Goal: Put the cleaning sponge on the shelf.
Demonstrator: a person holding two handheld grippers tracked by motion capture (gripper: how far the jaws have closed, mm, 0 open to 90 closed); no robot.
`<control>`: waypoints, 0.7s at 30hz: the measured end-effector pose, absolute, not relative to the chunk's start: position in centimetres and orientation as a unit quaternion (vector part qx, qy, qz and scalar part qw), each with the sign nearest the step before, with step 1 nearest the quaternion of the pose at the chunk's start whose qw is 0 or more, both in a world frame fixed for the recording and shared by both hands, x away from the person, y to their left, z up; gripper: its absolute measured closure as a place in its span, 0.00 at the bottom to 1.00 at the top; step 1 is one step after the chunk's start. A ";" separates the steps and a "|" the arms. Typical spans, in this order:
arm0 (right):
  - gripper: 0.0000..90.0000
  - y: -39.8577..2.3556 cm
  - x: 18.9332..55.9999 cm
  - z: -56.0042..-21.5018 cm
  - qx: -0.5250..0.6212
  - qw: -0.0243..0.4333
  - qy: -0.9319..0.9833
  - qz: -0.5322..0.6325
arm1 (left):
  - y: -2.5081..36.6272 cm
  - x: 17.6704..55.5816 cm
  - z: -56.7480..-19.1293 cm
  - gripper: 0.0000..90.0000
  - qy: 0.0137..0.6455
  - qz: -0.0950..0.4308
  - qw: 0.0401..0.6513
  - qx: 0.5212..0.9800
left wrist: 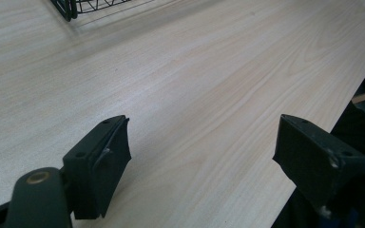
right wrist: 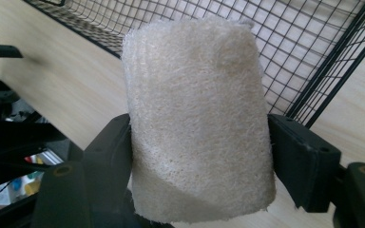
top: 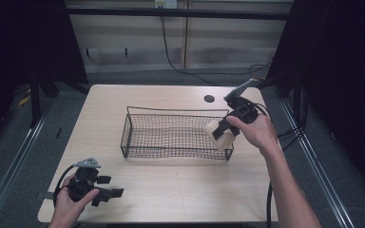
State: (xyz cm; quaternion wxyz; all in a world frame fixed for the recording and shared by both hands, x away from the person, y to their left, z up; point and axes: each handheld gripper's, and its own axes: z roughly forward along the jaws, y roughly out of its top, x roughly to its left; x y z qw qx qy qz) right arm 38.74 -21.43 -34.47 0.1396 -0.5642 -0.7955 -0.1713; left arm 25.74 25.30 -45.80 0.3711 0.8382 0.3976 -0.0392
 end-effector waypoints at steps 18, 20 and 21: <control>0.31 -21.0 40.2 -35.8 -0.599 0.124 -0.773 -0.168 | 25.4 25.7 -45.8 0.21 0.397 -0.040 0.372 0.838; 0.31 -20.9 40.2 -36.0 -0.604 0.125 -0.769 -0.170 | 25.4 25.8 -45.8 0.21 0.397 -0.041 0.372 0.838; 0.31 -20.9 40.3 -36.1 -0.604 0.124 -0.770 -0.164 | 25.4 25.8 -45.8 0.21 0.397 -0.041 0.372 0.838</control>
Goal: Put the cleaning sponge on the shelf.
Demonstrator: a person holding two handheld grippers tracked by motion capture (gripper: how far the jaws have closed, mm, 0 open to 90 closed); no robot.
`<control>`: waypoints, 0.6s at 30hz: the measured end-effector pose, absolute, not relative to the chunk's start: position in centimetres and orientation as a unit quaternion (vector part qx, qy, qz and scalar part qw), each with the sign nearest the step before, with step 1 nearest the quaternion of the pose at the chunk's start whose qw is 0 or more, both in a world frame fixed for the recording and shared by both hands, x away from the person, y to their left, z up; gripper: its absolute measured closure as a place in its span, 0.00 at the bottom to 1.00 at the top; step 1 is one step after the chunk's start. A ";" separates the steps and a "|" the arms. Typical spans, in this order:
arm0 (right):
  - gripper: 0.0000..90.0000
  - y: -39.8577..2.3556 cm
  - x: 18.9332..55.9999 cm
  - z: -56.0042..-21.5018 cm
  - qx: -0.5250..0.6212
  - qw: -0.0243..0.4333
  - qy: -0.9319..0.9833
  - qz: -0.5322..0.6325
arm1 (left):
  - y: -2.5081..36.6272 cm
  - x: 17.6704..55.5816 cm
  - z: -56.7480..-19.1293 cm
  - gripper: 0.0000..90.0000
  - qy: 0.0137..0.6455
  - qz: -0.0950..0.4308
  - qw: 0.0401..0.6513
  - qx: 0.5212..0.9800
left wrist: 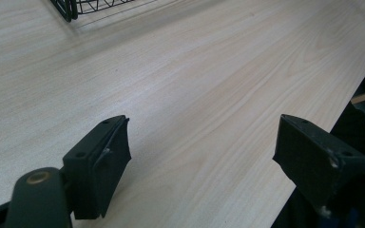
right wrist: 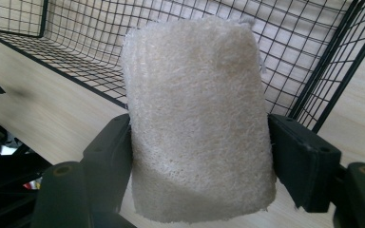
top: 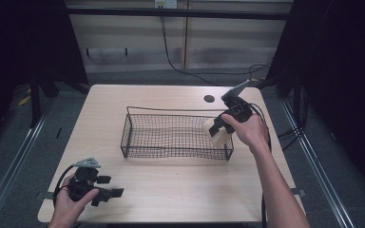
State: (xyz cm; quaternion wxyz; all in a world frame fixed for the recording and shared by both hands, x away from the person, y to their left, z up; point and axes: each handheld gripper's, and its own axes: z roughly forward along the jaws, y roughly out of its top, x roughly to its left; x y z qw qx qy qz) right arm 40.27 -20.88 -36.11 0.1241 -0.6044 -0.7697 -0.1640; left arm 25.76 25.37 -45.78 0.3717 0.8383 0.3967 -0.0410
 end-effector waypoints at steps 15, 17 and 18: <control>0.31 -20.5 40.7 -38.0 -0.633 0.099 -0.752 -0.155 | 25.4 25.8 -45.8 0.21 0.396 -0.041 0.372 0.839; 0.31 -20.5 40.8 -38.3 -0.634 0.100 -0.750 -0.158 | 25.4 25.8 -45.8 0.21 0.399 -0.042 0.373 0.837; 0.31 -20.5 40.9 -38.4 -0.635 0.099 -0.750 -0.155 | 25.4 25.8 -45.8 0.21 0.399 -0.041 0.373 0.837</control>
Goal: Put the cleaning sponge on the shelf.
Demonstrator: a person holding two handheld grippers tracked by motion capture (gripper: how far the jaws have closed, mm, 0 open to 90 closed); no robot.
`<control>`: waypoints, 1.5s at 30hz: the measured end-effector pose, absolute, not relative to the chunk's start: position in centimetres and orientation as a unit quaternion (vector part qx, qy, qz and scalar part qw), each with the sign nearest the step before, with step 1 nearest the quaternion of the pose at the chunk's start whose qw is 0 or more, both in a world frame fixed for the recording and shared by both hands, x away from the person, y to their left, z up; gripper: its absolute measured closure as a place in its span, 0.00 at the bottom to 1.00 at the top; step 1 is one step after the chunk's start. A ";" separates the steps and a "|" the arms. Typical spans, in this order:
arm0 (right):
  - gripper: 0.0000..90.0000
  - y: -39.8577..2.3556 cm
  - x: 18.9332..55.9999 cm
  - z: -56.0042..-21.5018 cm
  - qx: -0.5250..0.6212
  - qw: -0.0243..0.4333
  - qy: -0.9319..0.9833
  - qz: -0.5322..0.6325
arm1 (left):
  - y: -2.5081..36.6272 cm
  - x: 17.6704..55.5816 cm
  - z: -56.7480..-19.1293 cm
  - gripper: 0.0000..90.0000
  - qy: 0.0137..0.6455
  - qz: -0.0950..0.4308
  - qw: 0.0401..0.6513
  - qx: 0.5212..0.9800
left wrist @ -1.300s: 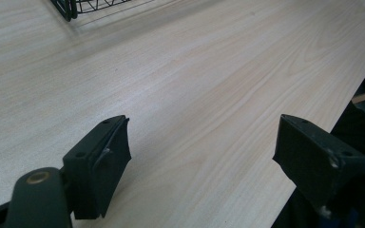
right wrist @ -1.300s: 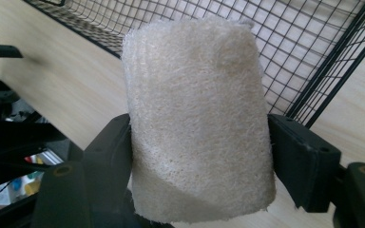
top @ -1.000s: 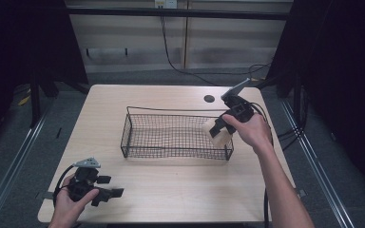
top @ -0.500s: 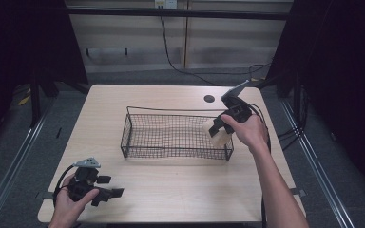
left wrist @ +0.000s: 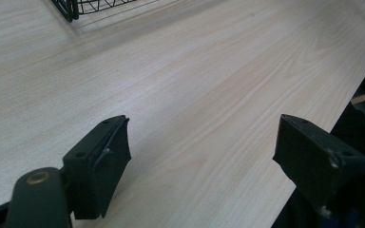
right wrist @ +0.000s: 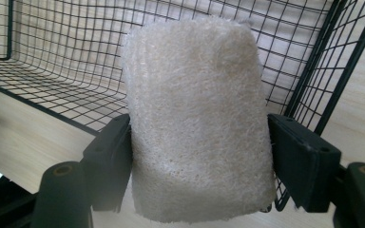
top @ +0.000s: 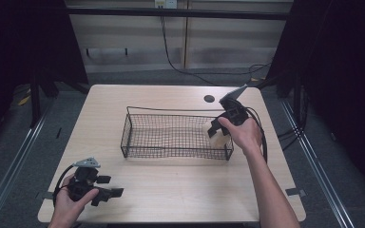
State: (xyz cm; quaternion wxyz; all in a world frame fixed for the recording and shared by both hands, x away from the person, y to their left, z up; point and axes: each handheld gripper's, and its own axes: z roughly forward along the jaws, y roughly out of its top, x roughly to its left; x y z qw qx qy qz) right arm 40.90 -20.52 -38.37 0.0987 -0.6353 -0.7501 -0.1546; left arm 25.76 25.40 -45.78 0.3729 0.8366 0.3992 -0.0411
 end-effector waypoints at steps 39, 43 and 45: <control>0.31 -18.8 41.1 -42.4 -0.688 0.074 -0.716 -0.092 | 25.4 25.8 -45.8 0.21 0.396 -0.041 0.373 0.838; 0.31 -18.6 41.1 -42.6 -0.688 0.073 -0.717 -0.085 | 25.4 25.8 -45.8 0.21 0.395 -0.042 0.374 0.838; 0.31 -18.4 41.1 -42.6 -0.690 0.072 -0.716 -0.083 | 25.4 25.8 -45.8 0.21 0.396 -0.042 0.374 0.837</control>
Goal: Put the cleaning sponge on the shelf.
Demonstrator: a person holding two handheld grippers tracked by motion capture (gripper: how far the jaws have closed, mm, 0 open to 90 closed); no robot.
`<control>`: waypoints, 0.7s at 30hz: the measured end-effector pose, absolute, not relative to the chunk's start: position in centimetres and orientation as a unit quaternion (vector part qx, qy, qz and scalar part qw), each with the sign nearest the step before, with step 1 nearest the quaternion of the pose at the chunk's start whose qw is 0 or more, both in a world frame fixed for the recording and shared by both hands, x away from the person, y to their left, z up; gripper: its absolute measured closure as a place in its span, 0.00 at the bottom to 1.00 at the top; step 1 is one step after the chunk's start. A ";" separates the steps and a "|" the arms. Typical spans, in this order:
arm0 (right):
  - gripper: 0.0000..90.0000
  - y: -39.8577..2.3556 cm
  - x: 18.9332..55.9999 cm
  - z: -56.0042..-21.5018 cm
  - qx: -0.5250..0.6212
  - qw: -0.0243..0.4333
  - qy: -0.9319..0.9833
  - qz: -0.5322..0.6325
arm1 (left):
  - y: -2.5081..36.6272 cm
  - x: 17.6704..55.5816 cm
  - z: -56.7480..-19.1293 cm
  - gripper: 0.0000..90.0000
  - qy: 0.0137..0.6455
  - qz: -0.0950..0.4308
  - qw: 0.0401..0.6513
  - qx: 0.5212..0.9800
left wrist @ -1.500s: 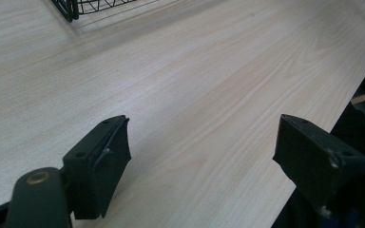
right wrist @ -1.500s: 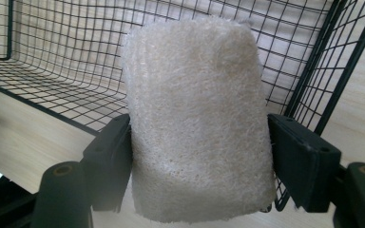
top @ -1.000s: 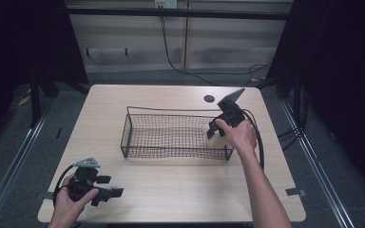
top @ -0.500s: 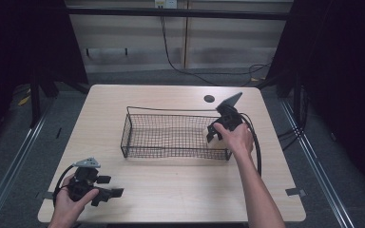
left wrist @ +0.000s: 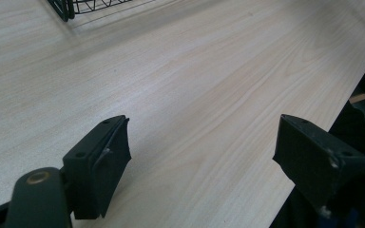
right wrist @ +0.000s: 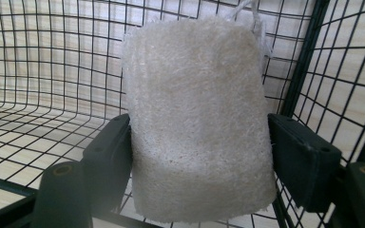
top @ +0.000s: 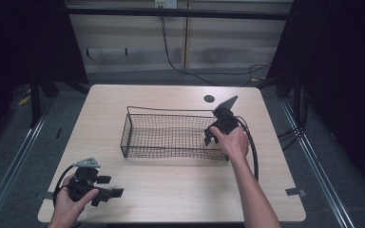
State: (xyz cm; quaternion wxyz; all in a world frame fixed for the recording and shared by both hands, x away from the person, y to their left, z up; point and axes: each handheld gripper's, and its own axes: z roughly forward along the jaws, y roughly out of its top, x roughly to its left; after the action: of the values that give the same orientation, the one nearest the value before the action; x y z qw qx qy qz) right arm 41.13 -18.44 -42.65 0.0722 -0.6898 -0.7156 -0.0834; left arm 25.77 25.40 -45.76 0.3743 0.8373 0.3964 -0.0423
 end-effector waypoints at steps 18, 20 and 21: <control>0.30 -17.6 41.5 -43.9 -0.686 0.066 -0.723 -0.055 | 25.4 25.8 -45.7 0.21 0.396 -0.043 0.374 0.837; 0.29 -17.6 41.6 -43.9 -0.685 0.064 -0.724 -0.052 | 25.5 25.8 -45.7 0.21 0.395 -0.042 0.374 0.838; 0.29 -17.5 41.6 -43.9 -0.684 0.065 -0.725 -0.051 | 25.5 25.8 -45.7 0.21 0.395 -0.042 0.373 0.838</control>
State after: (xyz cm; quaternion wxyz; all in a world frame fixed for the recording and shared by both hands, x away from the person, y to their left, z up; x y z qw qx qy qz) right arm 41.56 -17.52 -43.93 0.0654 -0.6836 -0.7251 -0.0511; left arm 25.78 25.45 -45.74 0.3735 0.8381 0.3954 -0.0424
